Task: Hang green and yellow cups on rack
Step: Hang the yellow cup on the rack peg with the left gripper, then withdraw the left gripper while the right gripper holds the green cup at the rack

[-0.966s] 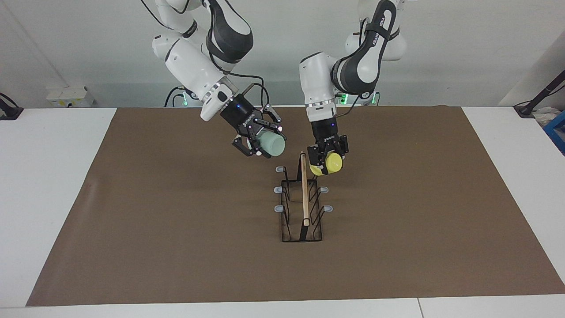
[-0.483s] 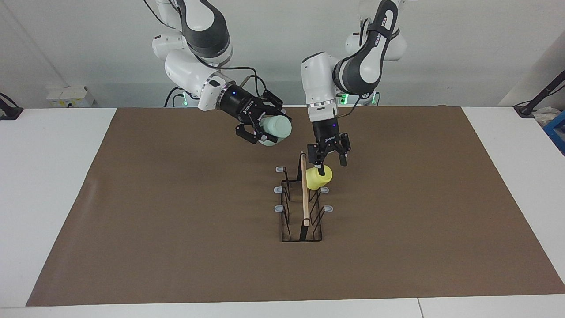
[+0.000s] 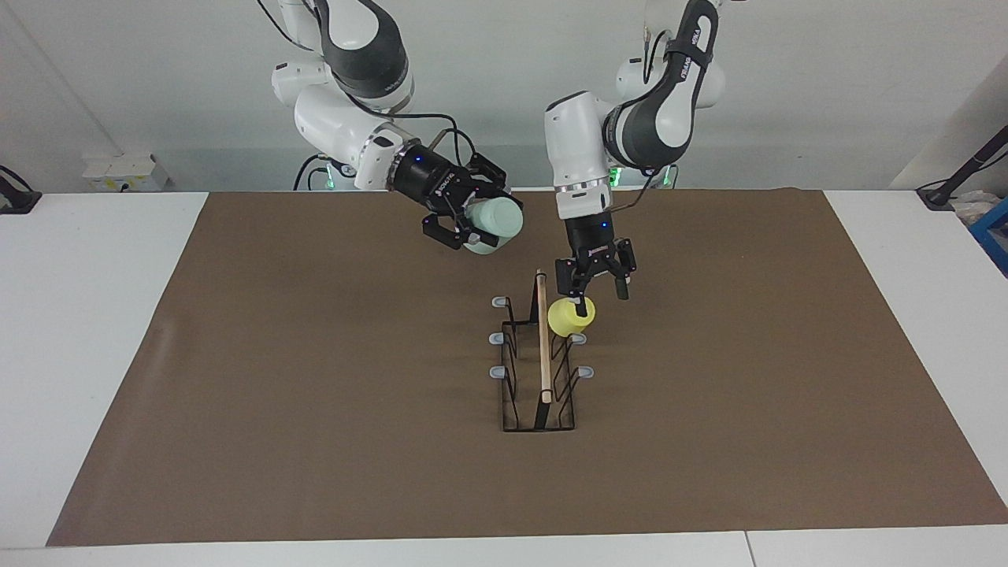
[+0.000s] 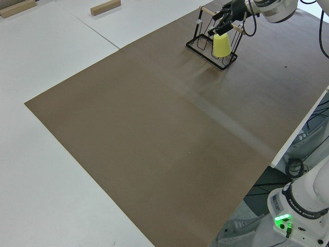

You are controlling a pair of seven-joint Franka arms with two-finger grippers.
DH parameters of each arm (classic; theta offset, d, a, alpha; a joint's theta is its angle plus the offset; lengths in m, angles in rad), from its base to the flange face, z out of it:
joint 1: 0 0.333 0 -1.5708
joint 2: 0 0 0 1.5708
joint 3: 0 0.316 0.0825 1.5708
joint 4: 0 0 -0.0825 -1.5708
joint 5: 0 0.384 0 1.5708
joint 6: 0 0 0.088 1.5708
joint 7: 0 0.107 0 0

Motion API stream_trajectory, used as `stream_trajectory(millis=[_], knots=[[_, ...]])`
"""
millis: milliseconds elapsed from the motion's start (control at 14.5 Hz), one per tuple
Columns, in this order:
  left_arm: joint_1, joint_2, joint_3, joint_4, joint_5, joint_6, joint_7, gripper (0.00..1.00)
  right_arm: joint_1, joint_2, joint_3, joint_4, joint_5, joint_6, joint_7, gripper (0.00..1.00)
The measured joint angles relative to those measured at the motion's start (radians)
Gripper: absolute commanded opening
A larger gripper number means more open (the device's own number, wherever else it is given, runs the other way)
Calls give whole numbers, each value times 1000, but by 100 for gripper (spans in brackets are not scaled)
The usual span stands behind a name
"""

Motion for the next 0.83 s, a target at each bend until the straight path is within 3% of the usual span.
stream_trajectory(millis=[483, 828], knots=[[11, -1, 124, 33, -294, -12, 558, 100, 14, 25, 0, -107, 277, -118, -367, 0], [16, -7, 215, 146, -572, -216, 1033, 100, 51, 63, 0, -149, 374, -128, -559, 0]])
